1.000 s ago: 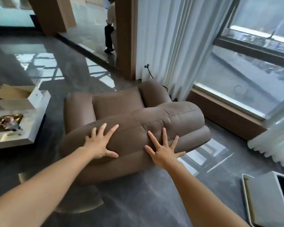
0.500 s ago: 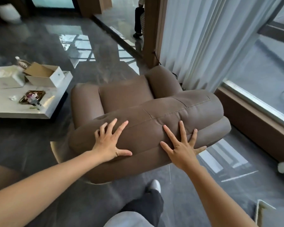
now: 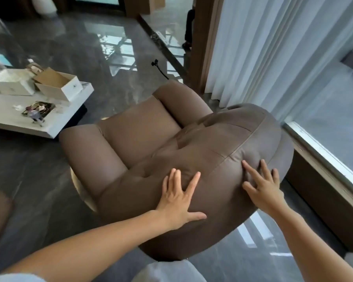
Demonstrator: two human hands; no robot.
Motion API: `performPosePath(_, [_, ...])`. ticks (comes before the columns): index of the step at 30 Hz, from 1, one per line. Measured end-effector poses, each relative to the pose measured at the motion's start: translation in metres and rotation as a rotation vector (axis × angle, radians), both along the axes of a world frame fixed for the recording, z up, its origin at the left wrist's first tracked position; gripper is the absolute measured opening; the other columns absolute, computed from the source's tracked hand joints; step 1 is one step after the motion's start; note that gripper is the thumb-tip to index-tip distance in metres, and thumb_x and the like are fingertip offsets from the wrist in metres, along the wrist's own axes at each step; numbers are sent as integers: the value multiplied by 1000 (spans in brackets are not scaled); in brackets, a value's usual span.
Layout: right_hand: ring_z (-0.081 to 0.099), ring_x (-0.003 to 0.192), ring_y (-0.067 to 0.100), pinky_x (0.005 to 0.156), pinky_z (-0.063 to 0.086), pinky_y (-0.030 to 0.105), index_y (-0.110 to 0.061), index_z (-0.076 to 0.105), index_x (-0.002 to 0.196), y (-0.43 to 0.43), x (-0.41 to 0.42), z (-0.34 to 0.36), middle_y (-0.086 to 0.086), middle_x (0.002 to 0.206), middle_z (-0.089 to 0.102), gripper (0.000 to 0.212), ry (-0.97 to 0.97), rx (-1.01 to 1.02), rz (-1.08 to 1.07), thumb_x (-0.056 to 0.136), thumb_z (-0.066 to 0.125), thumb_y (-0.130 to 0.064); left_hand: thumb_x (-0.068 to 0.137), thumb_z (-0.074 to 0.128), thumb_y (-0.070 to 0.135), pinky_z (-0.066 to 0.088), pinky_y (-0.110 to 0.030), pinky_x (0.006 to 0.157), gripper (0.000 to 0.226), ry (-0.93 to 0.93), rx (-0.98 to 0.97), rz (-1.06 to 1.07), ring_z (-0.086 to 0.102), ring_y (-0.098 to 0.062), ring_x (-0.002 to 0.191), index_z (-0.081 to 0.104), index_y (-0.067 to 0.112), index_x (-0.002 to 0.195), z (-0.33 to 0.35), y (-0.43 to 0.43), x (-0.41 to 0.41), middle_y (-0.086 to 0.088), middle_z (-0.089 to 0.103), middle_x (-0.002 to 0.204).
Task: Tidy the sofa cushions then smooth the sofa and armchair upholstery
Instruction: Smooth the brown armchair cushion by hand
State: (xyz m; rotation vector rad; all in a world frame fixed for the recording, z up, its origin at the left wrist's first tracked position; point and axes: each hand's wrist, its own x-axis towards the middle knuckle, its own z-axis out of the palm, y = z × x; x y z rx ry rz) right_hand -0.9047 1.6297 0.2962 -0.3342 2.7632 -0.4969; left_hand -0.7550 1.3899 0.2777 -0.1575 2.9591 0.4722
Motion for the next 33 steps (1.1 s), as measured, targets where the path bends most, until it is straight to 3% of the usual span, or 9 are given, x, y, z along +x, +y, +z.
performPosePath(2, [-2,149,36,109,25,66,-61,23,142,6,-27,5,-3,166,6,55,19,-91,-89,94,45,-46,69,51,79,-3,-58,116,110,22,13,-20,-16,-38,145,-21,44,145,0,20,-22,-22,-10,157])
performPosePath(4, [7,147,39,111,20,68,-48,27,146,3,-51,12,1,164,13,55,28,-138,-160,93,41,-55,69,54,76,0,-62,114,109,38,11,-10,-16,-37,145,-18,45,145,-3,39,-39,-12,-15,159])
performPosePath(7, [6,147,39,110,11,74,-54,15,144,-7,-76,13,-2,164,5,63,49,-108,-107,86,36,-70,70,59,72,3,-64,113,111,36,12,58,-15,-40,145,-19,47,144,-10,67,-64,-5,-19,159])
performPosePath(10, [-6,147,43,108,4,75,-61,5,141,-8,-92,6,-4,164,-11,65,87,-40,56,85,33,-73,73,63,66,8,-65,113,110,16,-12,151,-9,-42,145,-19,48,144,-11,93,-87,-7,-16,160])
performPosePath(17, [-14,145,46,110,9,73,-70,-5,136,23,-149,-9,-8,160,-25,69,103,61,336,82,38,-75,81,70,39,21,-68,110,107,-38,-77,372,-2,-47,144,-16,50,143,-6,155,-143,-9,-13,161])
performPosePath(22, [-10,146,45,110,14,73,-64,11,141,20,-207,3,-11,162,-19,71,27,34,340,82,50,-65,82,66,8,32,-60,107,108,-112,-100,391,6,-47,143,-12,50,143,1,170,-170,-3,-16,161])
performPosePath(29, [-15,144,50,116,19,61,-54,24,145,9,-207,-12,-7,160,-29,69,-57,22,368,83,54,-62,86,61,15,33,-54,106,86,-146,-109,485,27,-42,136,7,43,147,7,170,-173,-6,-2,162])
performPosePath(33, [-9,144,52,118,10,58,-44,24,149,9,-217,-11,-1,161,-27,75,-69,45,316,83,56,-60,86,57,16,33,-53,105,80,-101,-105,535,29,-40,133,12,40,147,10,158,-148,-7,2,162])
